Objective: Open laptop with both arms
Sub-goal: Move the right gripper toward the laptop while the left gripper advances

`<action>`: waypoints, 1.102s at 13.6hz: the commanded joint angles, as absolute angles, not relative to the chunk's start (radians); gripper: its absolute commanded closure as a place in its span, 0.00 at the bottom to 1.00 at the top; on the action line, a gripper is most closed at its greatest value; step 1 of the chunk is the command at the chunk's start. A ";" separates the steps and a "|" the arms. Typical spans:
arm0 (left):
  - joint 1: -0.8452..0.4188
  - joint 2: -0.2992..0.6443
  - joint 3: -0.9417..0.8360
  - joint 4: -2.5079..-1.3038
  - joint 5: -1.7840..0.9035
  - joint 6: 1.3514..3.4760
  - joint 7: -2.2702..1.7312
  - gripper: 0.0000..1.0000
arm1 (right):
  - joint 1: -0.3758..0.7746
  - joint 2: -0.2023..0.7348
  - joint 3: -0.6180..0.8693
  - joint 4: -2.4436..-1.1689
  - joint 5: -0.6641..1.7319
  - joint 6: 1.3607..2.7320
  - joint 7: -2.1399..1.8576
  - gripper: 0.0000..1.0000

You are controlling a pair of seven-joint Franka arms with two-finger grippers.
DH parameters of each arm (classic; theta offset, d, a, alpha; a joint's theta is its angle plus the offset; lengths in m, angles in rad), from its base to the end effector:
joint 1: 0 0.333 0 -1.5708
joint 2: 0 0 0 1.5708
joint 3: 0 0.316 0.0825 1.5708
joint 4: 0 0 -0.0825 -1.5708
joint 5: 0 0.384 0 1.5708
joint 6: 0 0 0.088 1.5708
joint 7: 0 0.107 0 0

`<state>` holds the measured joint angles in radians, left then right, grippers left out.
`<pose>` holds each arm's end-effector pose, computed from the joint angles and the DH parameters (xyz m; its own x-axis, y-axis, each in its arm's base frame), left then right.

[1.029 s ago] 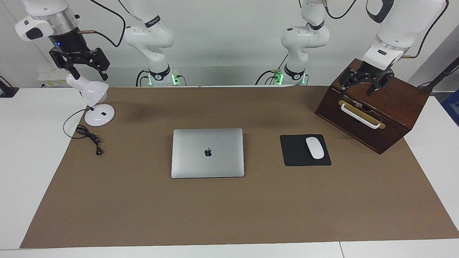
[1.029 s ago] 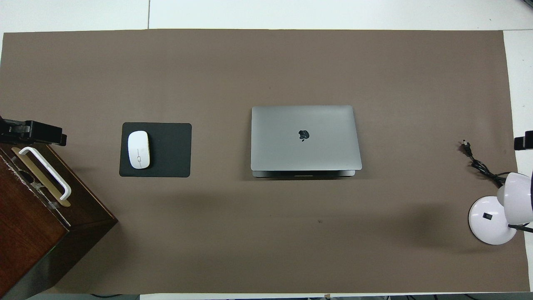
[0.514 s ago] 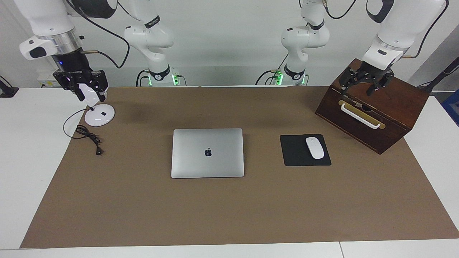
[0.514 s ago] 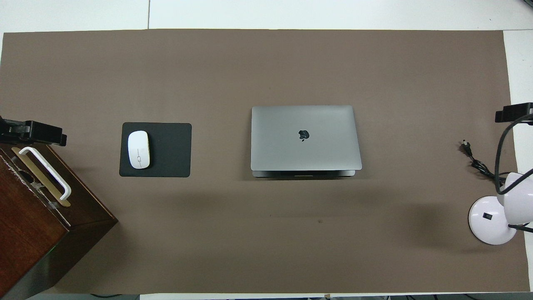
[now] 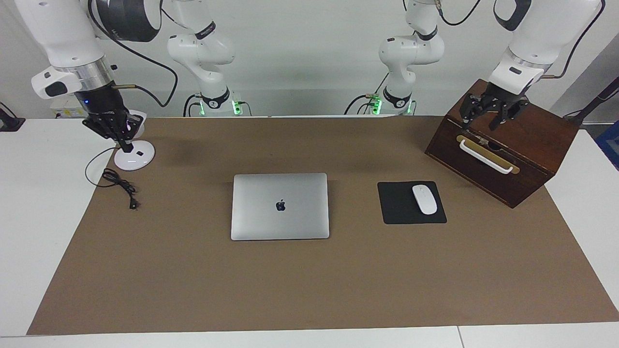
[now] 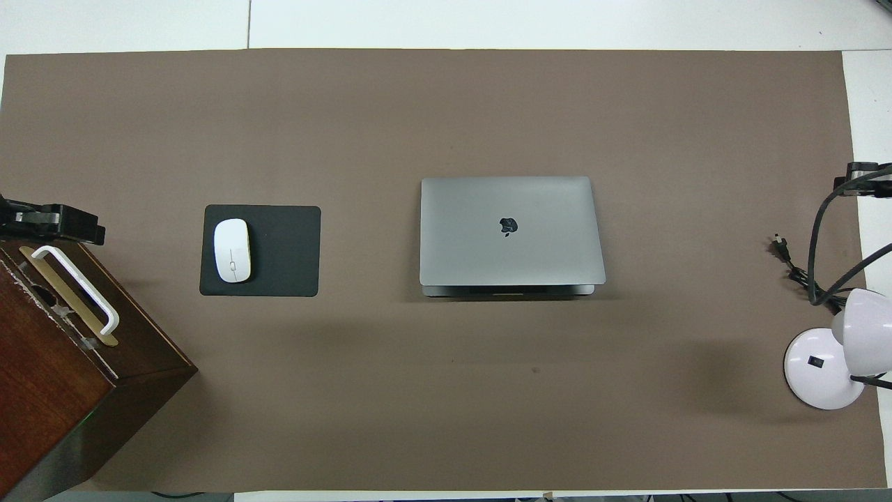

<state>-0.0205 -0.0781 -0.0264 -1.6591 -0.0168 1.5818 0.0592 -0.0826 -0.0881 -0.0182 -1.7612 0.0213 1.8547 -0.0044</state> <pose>0.5298 -0.0272 0.6261 0.9944 -0.1056 0.0016 -0.1056 -0.9943 0.0147 0.5480 -0.0542 0.6086 0.9784 -0.1008 0.1806 -0.0984 -0.9949 -0.0220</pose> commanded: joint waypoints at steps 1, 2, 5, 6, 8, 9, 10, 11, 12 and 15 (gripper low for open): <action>-0.028 -0.107 -0.021 -1.689 -0.025 1.589 0.046 1.00 | -0.084 -0.078 -0.015 -1.770 0.032 1.870 0.020 1.00; -0.028 -0.107 -0.021 -1.689 -0.025 1.589 0.046 1.00 | -0.075 -0.071 -0.014 -1.775 0.034 1.871 0.047 1.00; -0.028 -0.107 -0.021 -1.690 -0.025 1.603 0.031 1.00 | -0.020 -0.066 -0.014 -1.831 0.034 1.957 0.121 0.28; -0.028 -0.107 -0.021 -1.690 -0.025 1.612 0.032 1.00 | 0.001 -0.066 -0.014 -1.847 0.034 1.986 0.124 0.01; -0.029 -0.107 -0.023 -1.693 -0.025 1.637 0.034 1.00 | 0.021 -0.063 -0.014 -1.855 0.035 2.008 0.156 0.00; -0.029 -0.107 -0.025 -1.695 -0.025 1.643 0.040 1.00 | 0.043 -0.063 -0.012 -1.867 0.035 2.019 0.208 0.00; -0.031 -0.107 -0.025 -1.697 -0.025 1.654 0.041 1.00 | 0.063 -0.063 -0.012 -1.881 0.038 2.040 0.271 0.00; -0.038 -0.107 -0.025 -1.703 -0.025 1.675 0.040 1.00 | 0.087 -0.063 -0.012 -1.899 0.066 2.077 0.322 0.00; -0.040 -0.112 -0.025 -1.719 -0.025 1.681 0.043 1.00 | 0.095 -0.063 -0.012 -1.920 0.122 2.103 0.369 0.00; -0.074 -0.153 -0.026 -1.810 -0.025 1.754 0.041 1.00 | 0.095 -0.075 -0.012 -1.953 0.308 2.135 0.469 0.00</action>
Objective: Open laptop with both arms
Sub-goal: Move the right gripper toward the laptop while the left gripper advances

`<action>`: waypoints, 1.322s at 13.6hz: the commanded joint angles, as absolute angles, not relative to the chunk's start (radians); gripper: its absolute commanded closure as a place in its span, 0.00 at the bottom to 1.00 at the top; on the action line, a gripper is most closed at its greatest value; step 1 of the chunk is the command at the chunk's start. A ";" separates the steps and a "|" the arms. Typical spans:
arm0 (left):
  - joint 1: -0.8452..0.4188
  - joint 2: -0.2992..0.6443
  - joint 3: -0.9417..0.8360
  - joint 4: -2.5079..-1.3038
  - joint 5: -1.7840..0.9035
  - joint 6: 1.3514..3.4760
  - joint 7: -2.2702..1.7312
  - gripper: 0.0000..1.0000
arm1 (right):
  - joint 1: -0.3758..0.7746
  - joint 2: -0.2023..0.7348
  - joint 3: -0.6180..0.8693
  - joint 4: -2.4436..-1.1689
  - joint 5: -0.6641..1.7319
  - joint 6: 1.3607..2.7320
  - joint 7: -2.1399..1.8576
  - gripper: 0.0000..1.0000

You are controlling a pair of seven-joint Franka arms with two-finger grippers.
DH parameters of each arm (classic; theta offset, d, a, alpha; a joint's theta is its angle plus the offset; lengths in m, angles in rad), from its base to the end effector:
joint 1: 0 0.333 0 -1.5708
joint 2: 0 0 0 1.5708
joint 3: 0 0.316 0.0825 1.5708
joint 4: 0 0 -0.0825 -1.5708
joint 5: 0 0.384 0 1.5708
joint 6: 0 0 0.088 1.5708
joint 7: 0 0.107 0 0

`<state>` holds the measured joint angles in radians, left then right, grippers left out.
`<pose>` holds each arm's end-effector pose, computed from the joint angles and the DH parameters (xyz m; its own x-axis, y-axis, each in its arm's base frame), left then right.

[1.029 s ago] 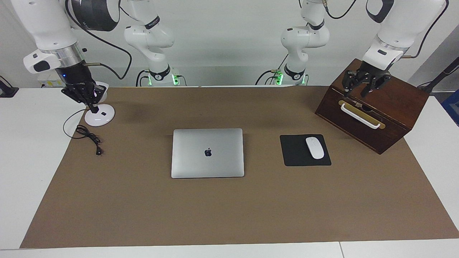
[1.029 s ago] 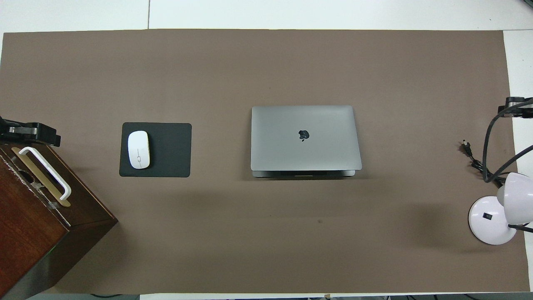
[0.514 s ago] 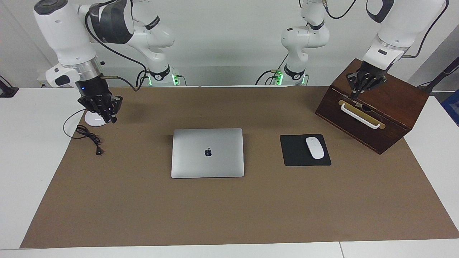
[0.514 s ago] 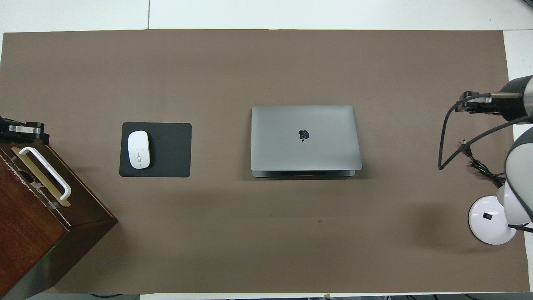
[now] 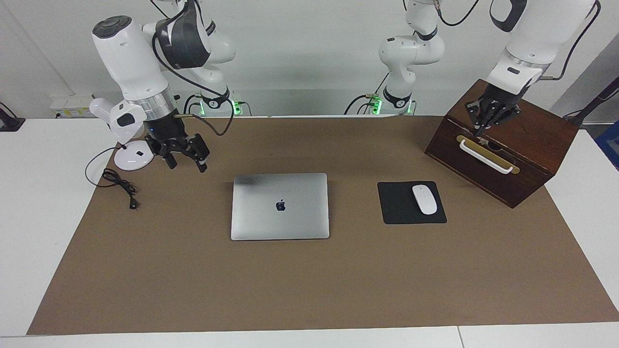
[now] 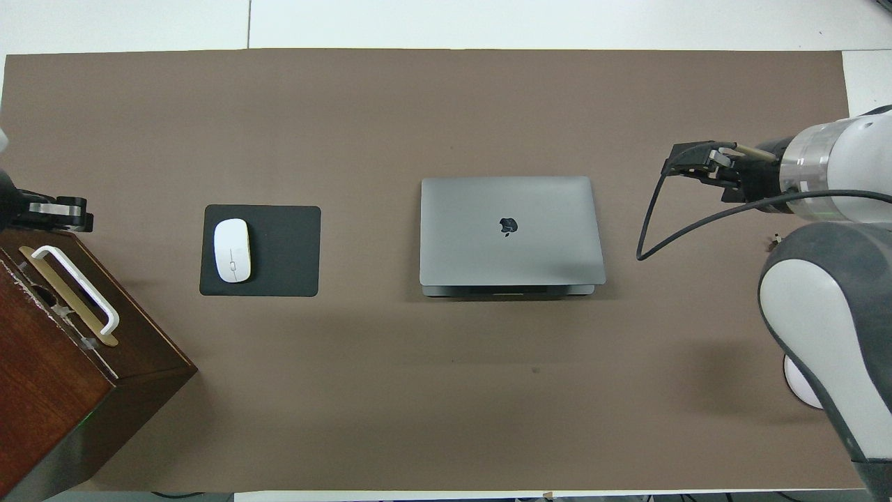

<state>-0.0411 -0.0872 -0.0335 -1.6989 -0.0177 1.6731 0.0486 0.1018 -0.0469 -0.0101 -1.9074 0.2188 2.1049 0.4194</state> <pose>0.5345 -0.0424 0.6203 0.9907 -0.1210 0.0619 -0.1219 -0.9925 0.0118 0.5674 0.0624 0.5404 0.8998 -0.4178 0.1254 -0.3709 -0.8841 -0.2842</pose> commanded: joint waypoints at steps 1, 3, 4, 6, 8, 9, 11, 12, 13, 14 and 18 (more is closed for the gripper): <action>-0.089 -0.178 -0.026 -1.860 -0.025 1.802 0.041 1.00 | 0.097 -0.086 -0.012 -1.979 0.365 2.149 0.486 0.00; -0.113 -0.228 -0.026 -1.975 -0.029 1.921 0.040 1.00 | 0.097 -0.124 -0.012 -2.058 0.474 2.215 0.500 0.00; -0.127 -0.256 -0.026 -2.037 -0.038 1.984 0.040 1.00 | 0.104 -0.146 -0.012 -2.100 0.521 2.244 0.514 0.00; -0.147 -0.313 -0.026 -2.161 -0.052 2.109 0.040 1.00 | 0.121 -0.182 -0.012 -2.166 0.622 2.299 0.529 0.00; -0.187 -0.372 -0.026 -2.288 -0.052 2.237 0.040 1.00 | 0.133 -0.224 -0.012 -2.238 0.696 2.348 0.531 0.00; -0.201 -0.399 -0.026 -2.342 -0.052 2.294 0.040 1.00 | 0.156 -0.248 -0.012 -2.287 0.718 2.412 0.531 0.00; -0.238 -0.442 -0.026 -2.426 -0.052 2.379 0.040 1.00 | 0.201 -0.308 -0.012 -2.394 0.777 2.515 0.514 0.00; -0.256 -0.460 -0.026 -2.465 -0.052 2.423 0.040 1.00 | 0.224 -0.339 -0.012 -2.442 0.829 2.557 0.502 0.00; -0.276 -0.471 -0.026 -2.495 -0.052 2.463 0.040 1.00 | 0.242 -0.365 -0.012 -2.477 0.889 2.584 0.489 0.00; -0.293 -0.479 -0.026 -2.523 -0.052 2.503 0.040 1.00 | 0.248 -0.389 -0.012 -2.506 0.943 2.595 0.483 0.00; -0.371 -0.477 -0.026 -2.603 -0.052 2.676 0.040 1.00 | 0.245 -0.526 -0.012 -2.673 0.980 2.591 0.518 0.00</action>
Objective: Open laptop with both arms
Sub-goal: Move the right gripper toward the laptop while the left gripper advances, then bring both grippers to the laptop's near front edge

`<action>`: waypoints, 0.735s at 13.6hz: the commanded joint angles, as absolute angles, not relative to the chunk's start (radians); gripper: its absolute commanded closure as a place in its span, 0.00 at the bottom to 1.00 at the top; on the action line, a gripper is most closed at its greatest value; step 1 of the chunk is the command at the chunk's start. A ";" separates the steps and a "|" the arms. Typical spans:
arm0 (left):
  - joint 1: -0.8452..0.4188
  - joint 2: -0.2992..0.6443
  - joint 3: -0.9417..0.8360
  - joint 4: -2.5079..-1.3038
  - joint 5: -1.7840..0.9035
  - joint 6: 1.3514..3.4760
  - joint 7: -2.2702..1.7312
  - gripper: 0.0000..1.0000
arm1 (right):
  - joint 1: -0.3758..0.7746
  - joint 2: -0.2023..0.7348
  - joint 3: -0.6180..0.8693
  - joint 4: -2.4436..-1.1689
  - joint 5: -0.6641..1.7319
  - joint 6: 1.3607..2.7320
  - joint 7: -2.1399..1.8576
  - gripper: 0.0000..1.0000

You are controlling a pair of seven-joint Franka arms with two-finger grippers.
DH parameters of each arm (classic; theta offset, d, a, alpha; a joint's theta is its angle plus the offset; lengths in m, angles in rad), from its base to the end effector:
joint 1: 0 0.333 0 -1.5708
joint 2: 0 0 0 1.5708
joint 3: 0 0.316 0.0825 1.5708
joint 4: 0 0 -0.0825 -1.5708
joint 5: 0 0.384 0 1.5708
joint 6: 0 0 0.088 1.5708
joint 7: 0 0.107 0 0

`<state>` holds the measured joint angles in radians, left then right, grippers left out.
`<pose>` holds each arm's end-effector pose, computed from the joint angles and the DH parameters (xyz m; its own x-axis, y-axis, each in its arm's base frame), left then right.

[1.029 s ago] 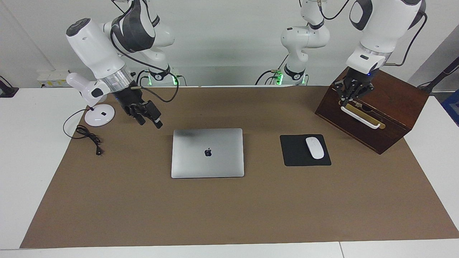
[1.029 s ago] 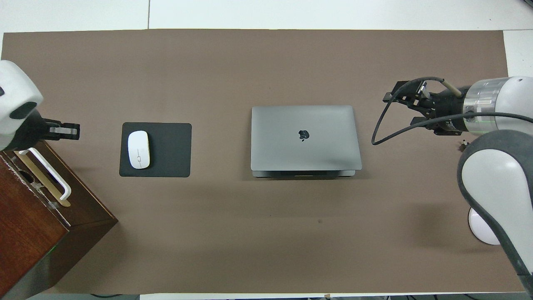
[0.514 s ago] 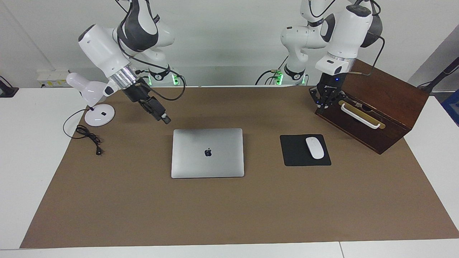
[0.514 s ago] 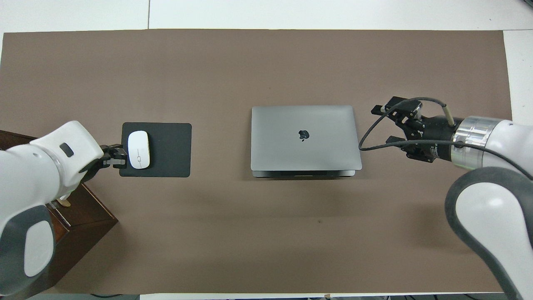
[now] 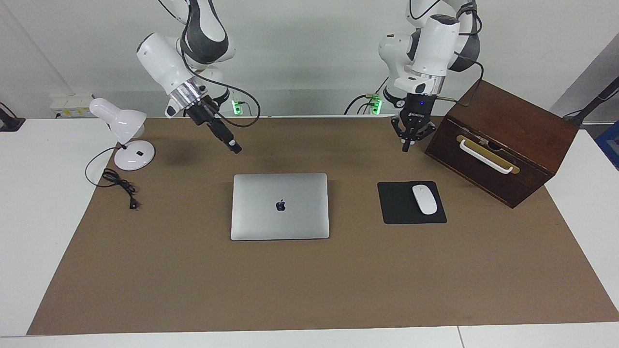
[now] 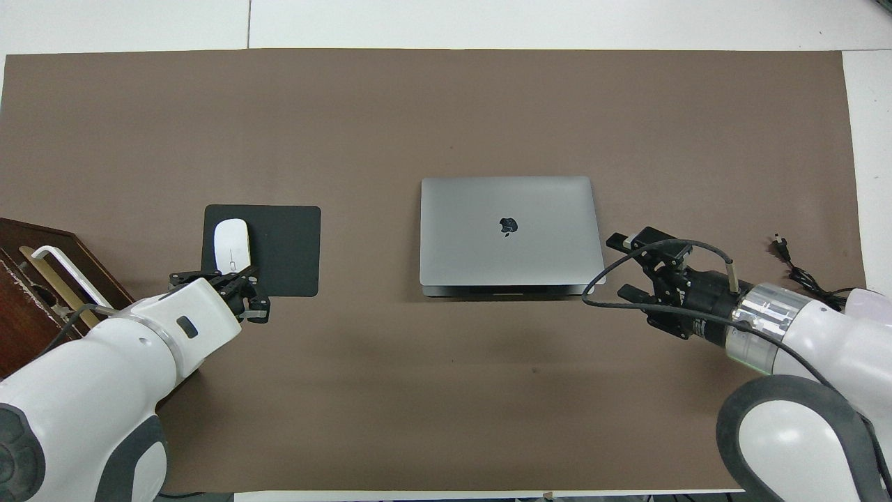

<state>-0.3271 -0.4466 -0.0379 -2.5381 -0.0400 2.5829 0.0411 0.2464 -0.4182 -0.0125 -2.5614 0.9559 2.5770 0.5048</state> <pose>0.4112 -0.1572 0.4812 0.8194 -0.3255 0.4719 -0.3687 -0.9295 -0.0011 0.4269 0.0872 0.4504 0.6048 -0.7620 -0.2317 -0.6733 -0.3338 -0.6598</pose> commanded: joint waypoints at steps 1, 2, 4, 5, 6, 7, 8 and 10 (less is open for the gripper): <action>-0.389 -0.474 -0.026 -2.617 -0.052 2.715 0.040 1.00 | 0.235 -0.557 -0.012 -2.707 0.980 2.588 0.538 0.00; -0.405 -0.471 -0.026 -2.625 -0.052 2.742 0.040 1.00 | 0.227 -0.580 -0.014 -2.738 0.980 2.586 0.549 0.00; -0.432 -0.460 -0.025 -2.640 -0.052 2.804 0.043 1.00 | 0.199 -0.592 -0.008 -2.763 0.976 2.562 0.560 0.00; -0.436 -0.453 -0.026 -2.649 -0.052 2.848 0.043 1.00 | 0.199 -0.586 -0.006 -2.764 0.974 2.560 0.561 0.00; -0.455 -0.433 -0.025 -2.657 -0.052 2.891 0.044 1.00 | 0.205 -0.569 0.004 -2.760 0.970 2.559 0.563 0.00; -0.465 -0.413 -0.025 -2.660 -0.052 2.930 0.044 1.00 | 0.210 -0.536 0.026 -2.751 0.965 2.560 0.564 0.00; -0.475 -0.388 -0.026 -2.666 -0.052 2.971 0.046 1.00 | 0.210 -0.517 0.056 -2.740 0.965 2.562 0.580 0.00; -0.502 -0.338 -0.025 -2.680 -0.052 3.066 0.049 1.00 | 0.215 -0.468 0.074 -2.702 0.965 2.562 0.600 0.00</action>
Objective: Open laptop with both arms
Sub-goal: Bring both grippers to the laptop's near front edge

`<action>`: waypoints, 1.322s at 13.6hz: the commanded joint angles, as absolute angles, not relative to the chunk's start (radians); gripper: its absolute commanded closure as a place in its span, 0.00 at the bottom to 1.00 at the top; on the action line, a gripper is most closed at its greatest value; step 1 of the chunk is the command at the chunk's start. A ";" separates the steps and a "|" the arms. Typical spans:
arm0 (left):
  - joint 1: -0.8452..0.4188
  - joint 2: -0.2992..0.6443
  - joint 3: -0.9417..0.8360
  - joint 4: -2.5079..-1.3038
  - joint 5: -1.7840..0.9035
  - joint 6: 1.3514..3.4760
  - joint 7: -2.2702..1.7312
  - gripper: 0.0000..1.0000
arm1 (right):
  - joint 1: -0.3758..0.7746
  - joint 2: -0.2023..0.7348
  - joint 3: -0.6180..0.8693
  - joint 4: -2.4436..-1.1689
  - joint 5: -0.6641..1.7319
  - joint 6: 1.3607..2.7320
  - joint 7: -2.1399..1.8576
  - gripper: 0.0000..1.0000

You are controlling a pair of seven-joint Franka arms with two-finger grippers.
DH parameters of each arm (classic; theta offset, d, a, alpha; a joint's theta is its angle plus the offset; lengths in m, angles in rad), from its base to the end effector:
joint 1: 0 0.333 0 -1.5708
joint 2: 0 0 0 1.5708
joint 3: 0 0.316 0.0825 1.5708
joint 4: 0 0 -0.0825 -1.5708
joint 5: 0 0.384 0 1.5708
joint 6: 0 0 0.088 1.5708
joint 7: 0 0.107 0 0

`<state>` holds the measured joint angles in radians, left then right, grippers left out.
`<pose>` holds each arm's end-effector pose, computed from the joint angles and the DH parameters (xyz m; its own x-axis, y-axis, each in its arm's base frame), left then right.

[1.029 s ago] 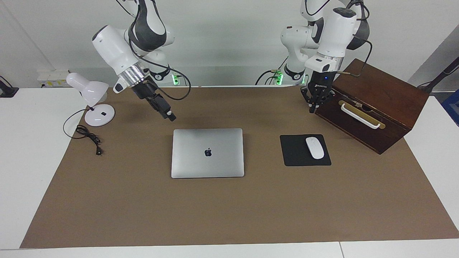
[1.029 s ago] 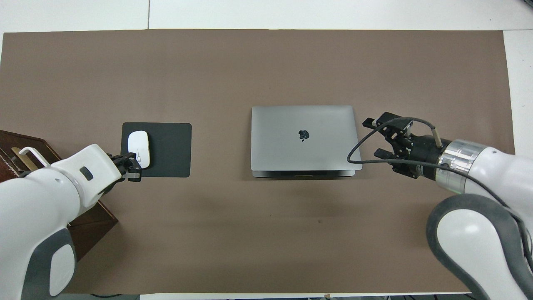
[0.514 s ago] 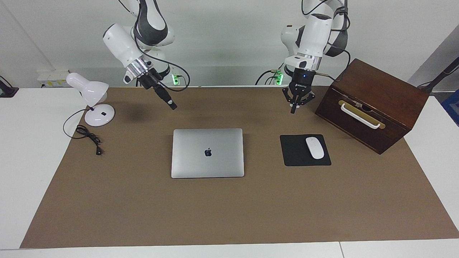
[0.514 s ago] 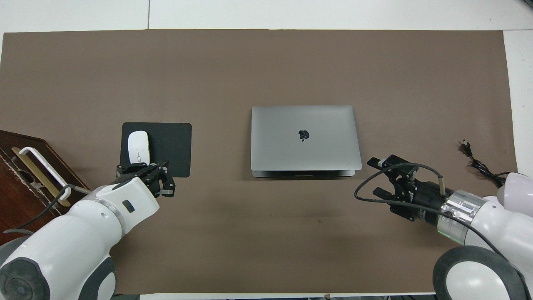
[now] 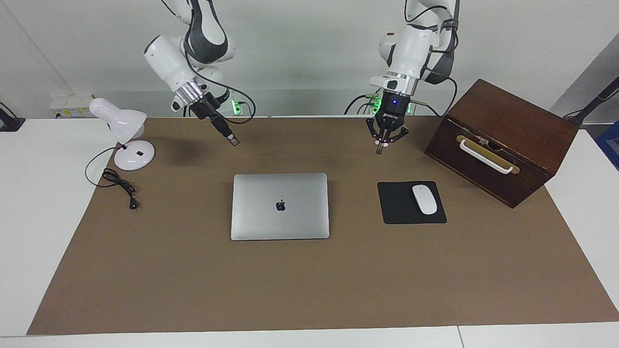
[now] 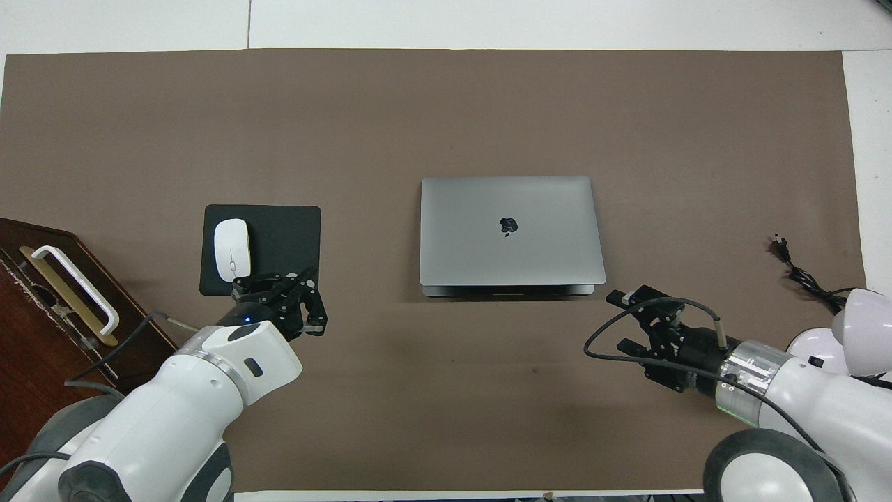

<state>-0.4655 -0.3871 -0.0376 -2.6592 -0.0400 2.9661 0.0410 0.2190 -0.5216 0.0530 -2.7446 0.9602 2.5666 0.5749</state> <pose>0.3864 -0.2100 0.4459 0.6694 -0.3782 0.6395 -0.4847 -0.8746 -0.0099 0.3737 0.0901 0.4043 0.5603 -0.7771 -0.2868 -0.7511 -0.3307 -0.5714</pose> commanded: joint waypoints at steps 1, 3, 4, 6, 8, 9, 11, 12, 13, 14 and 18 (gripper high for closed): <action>-0.511 -0.303 -0.025 -2.689 -0.052 3.126 0.049 1.00 | 0.222 -0.445 0.078 -2.688 0.965 2.562 0.600 0.00; -0.535 -0.226 -0.025 -2.692 -0.052 3.238 0.049 1.00 | 0.224 -0.411 0.091 -2.659 0.965 2.562 0.606 0.00; -0.543 -0.198 -0.026 -2.692 -0.052 3.278 0.048 1.00 | 0.224 -0.391 0.092 -2.648 0.963 2.563 0.604 0.00; -0.557 -0.144 -0.025 -2.692 -0.052 3.348 0.048 1.00 | 0.225 -0.351 0.095 -2.631 0.957 2.569 0.604 0.00; -0.574 -0.072 -0.025 -2.692 -0.052 3.459 0.048 1.00 | 0.225 -0.312 0.104 -2.616 0.957 2.574 0.597 0.00; -0.581 -0.065 -0.025 -2.692 -0.052 3.474 0.048 1.00 | 0.225 -0.298 0.107 -2.612 0.957 2.585 0.595 0.00; -0.584 -0.043 -0.025 -2.692 -0.051 3.488 0.048 1.00 | 0.227 -0.275 0.107 -2.608 0.957 2.608 0.589 0.00; -0.587 -0.031 -0.025 -2.691 -0.052 3.502 0.048 1.00 | 0.227 -0.262 0.107 -2.605 0.957 2.609 0.588 0.00; -0.601 -0.029 -0.025 -2.691 -0.052 3.502 0.048 1.00 | 0.227 -0.253 0.107 -2.597 0.957 2.609 0.586 0.00; -0.603 -0.017 -0.025 -2.691 -0.052 3.502 0.048 1.00 | 0.227 -0.242 0.107 -2.592 0.957 2.611 0.586 0.00; -0.634 0.070 -0.026 -2.657 -0.051 3.504 0.048 1.00 | 0.227 -0.201 0.107 -2.566 0.957 2.623 0.578 0.00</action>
